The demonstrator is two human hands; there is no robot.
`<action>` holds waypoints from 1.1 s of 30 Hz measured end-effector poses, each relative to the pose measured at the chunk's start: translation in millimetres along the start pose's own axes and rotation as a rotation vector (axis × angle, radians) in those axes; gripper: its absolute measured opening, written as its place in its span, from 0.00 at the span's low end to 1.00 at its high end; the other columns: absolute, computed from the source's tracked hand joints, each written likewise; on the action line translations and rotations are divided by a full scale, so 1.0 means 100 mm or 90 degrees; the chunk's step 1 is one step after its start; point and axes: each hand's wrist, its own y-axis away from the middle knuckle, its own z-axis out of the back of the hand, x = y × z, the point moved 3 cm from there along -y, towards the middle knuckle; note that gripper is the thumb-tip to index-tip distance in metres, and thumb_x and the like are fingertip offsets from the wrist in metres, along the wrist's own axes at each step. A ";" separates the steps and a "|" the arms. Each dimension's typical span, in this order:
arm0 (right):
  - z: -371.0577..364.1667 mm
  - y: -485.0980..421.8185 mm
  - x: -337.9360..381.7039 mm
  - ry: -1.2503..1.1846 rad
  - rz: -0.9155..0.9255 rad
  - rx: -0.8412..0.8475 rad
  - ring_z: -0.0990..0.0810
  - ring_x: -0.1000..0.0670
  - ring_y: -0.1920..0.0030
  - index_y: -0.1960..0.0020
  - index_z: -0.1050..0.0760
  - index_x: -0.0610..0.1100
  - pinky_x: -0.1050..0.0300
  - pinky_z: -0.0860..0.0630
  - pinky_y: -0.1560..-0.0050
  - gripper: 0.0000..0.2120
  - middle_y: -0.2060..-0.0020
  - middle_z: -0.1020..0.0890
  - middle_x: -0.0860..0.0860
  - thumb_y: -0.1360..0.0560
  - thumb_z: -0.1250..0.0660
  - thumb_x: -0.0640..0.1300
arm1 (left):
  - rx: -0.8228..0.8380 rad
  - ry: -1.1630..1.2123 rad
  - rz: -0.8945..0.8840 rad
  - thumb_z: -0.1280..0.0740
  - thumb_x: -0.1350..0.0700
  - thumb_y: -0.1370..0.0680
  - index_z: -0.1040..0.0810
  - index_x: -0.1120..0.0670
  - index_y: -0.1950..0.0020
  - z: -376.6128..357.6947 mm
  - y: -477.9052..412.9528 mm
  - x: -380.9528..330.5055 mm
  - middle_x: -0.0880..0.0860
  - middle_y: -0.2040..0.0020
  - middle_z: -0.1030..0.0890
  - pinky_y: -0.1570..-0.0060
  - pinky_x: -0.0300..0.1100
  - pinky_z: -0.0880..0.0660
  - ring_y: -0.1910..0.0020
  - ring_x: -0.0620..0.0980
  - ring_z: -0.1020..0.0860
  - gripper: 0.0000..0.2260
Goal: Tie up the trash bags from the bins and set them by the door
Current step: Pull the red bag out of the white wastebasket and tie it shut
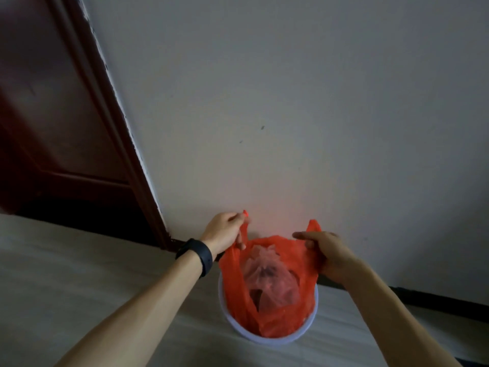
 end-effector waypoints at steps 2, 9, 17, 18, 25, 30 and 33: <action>0.05 0.16 0.19 0.136 0.179 -0.084 0.29 0.53 0.73 0.59 0.17 0.44 0.59 0.35 0.71 0.09 0.73 0.25 0.51 0.23 0.34 0.41 | -0.006 0.076 -0.058 0.40 0.55 0.17 0.21 0.56 0.55 0.06 0.05 -0.12 0.52 0.68 0.21 0.68 0.39 0.28 0.70 0.51 0.22 0.11; -0.16 0.64 0.33 0.211 0.343 -0.014 0.23 0.49 0.69 0.60 0.21 0.40 0.54 0.28 0.64 0.09 0.68 0.16 0.51 0.23 0.33 0.43 | 0.071 -0.154 -0.192 0.35 0.42 0.25 0.19 0.47 0.59 0.06 0.34 -0.27 0.45 0.58 0.16 0.54 0.44 0.25 0.59 0.44 0.20 0.11; -0.36 0.59 0.21 0.431 0.371 0.083 0.19 0.57 0.52 0.27 0.33 0.51 0.53 0.22 0.46 0.37 0.52 0.16 0.58 0.33 0.24 0.53 | 0.073 -0.537 -0.261 0.29 0.42 0.27 0.16 0.45 0.51 0.13 0.32 -0.68 0.42 0.57 0.16 0.56 0.36 0.26 0.58 0.40 0.21 0.10; -0.39 0.60 0.23 0.462 0.379 0.105 0.20 0.59 0.52 0.24 0.38 0.52 0.59 0.24 0.49 0.43 0.51 0.17 0.59 0.34 0.22 0.54 | 0.085 -0.561 -0.265 0.29 0.41 0.27 0.16 0.44 0.51 0.14 0.30 -0.71 0.42 0.56 0.16 0.55 0.37 0.25 0.57 0.40 0.20 0.11; -0.58 0.54 0.26 0.492 0.401 0.124 0.25 0.61 0.68 0.53 0.20 0.56 0.66 0.31 0.64 0.06 0.68 0.21 0.60 0.29 0.26 0.54 | 0.115 -0.617 -0.288 0.26 0.40 0.31 0.15 0.42 0.53 0.12 0.24 -0.91 0.40 0.61 0.20 0.57 0.41 0.23 0.58 0.41 0.20 0.11; -0.63 0.52 0.20 0.486 0.401 0.100 0.34 0.58 0.73 0.63 0.24 0.41 0.63 0.36 0.69 0.18 0.73 0.30 0.54 0.27 0.27 0.55 | 0.077 -0.600 -0.282 0.27 0.39 0.29 0.15 0.43 0.53 0.27 0.23 -0.85 0.41 0.61 0.20 0.59 0.39 0.25 0.58 0.40 0.21 0.11; -0.69 0.52 0.15 0.481 0.399 0.102 0.30 0.56 0.68 0.61 0.26 0.43 0.58 0.33 0.65 0.22 0.68 0.26 0.54 0.31 0.25 0.61 | 0.061 -0.435 -0.226 0.25 0.40 0.31 0.14 0.45 0.54 0.31 0.21 -0.72 0.41 0.58 0.15 0.53 0.34 0.24 0.57 0.35 0.20 0.12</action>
